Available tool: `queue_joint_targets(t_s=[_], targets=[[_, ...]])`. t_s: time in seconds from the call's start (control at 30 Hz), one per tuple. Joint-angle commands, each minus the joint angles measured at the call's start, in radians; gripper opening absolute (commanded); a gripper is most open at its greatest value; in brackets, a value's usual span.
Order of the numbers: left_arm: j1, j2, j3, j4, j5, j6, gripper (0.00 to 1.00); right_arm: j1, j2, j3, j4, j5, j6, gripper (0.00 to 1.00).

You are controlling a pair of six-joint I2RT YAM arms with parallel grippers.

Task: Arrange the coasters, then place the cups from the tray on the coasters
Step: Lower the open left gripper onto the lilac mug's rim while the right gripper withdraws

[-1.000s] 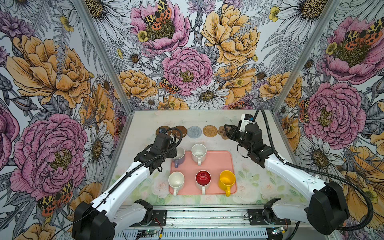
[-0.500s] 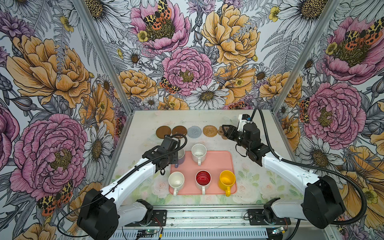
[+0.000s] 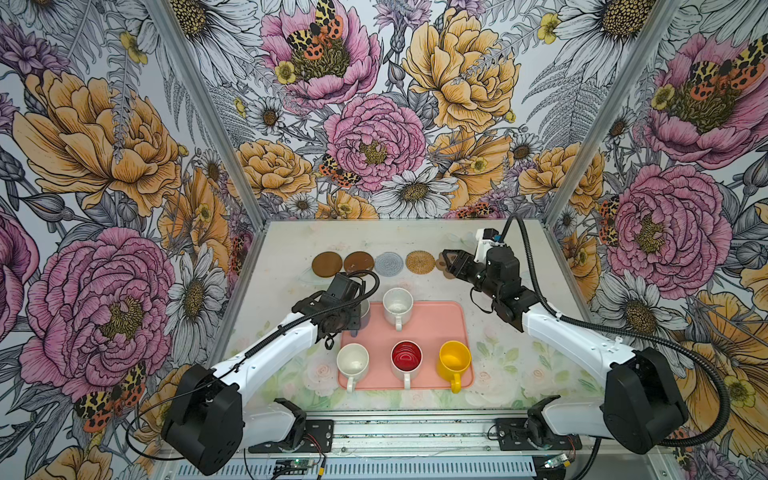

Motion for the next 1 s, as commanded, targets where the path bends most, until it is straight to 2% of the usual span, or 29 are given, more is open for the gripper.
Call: queue_joint_targets(t_s=[0.0,0.43,0.7,0.97], targets=[[-0.01,-0.015,-0.023,0.009,0.018,-0.023,0.56,-0.006,0.015,0.002,0.036,-0.019,0.009,0.57],[-0.012,-0.103,-0.035,0.03,0.077,-0.02,0.57,-0.006,0.042,0.013,0.048,-0.038,0.013,0.56],[-0.026,-0.096,-0.058,0.028,0.125,-0.019,0.58,-0.006,0.052,0.016,0.054,-0.048,0.015,0.56],[-0.029,-0.072,-0.074,0.03,0.112,-0.025,0.58,-0.007,0.062,0.018,0.059,-0.056,0.016,0.56]])
